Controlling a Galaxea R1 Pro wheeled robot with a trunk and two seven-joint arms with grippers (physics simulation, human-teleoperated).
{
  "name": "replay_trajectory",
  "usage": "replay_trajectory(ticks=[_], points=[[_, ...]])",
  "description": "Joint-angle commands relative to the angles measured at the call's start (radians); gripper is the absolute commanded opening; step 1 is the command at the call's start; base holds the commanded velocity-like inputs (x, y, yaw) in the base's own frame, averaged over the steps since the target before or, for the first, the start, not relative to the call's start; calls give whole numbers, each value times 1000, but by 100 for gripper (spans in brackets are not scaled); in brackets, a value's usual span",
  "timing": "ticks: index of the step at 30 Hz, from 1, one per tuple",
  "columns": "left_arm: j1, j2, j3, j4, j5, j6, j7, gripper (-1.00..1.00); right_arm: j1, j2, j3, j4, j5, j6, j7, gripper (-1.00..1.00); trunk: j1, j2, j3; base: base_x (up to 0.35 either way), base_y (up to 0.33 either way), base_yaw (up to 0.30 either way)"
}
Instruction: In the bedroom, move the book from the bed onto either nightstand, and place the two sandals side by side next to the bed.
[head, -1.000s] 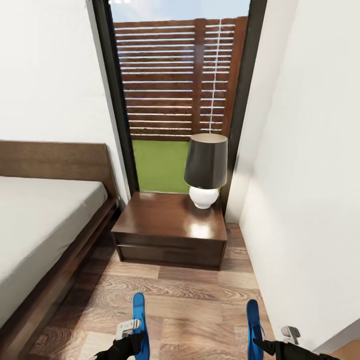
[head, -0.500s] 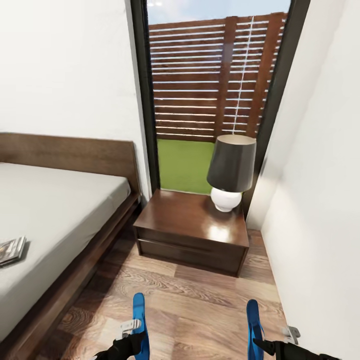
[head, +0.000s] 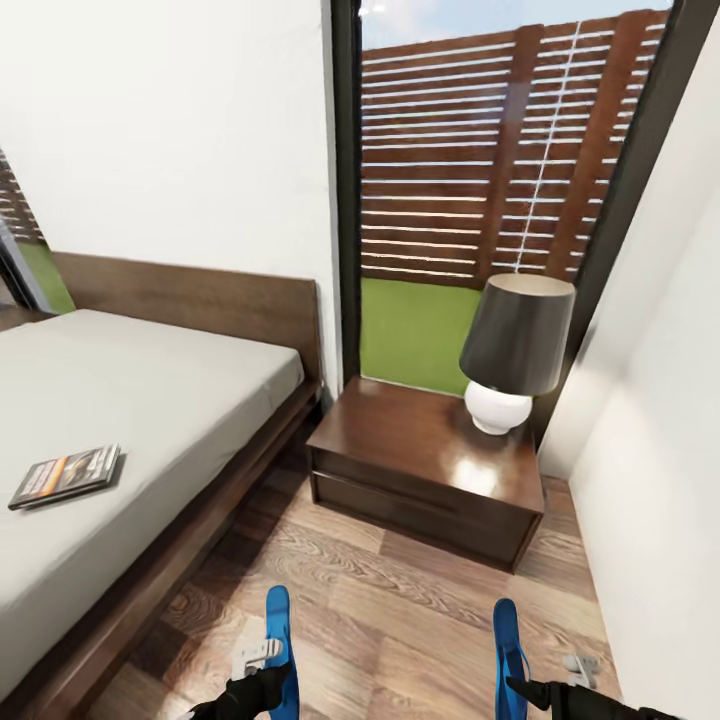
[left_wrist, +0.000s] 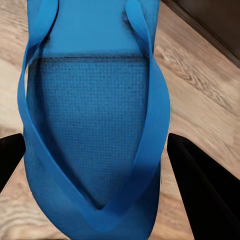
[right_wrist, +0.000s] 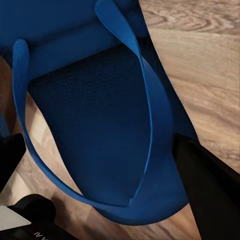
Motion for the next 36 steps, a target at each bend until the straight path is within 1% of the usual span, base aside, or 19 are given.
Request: replay_trajectory(ticks=[1,36], points=[[-1,1,-8,2,8,-5,-2,-100,0,0,-9,-1,8,3,4,-100,0,0,-1,0,-22,290],[-1,-1,-10,2,6,-5,-2,-100,0,0,-9,-1,6,3,4,-100,0,0,-1,0,-7,290]])
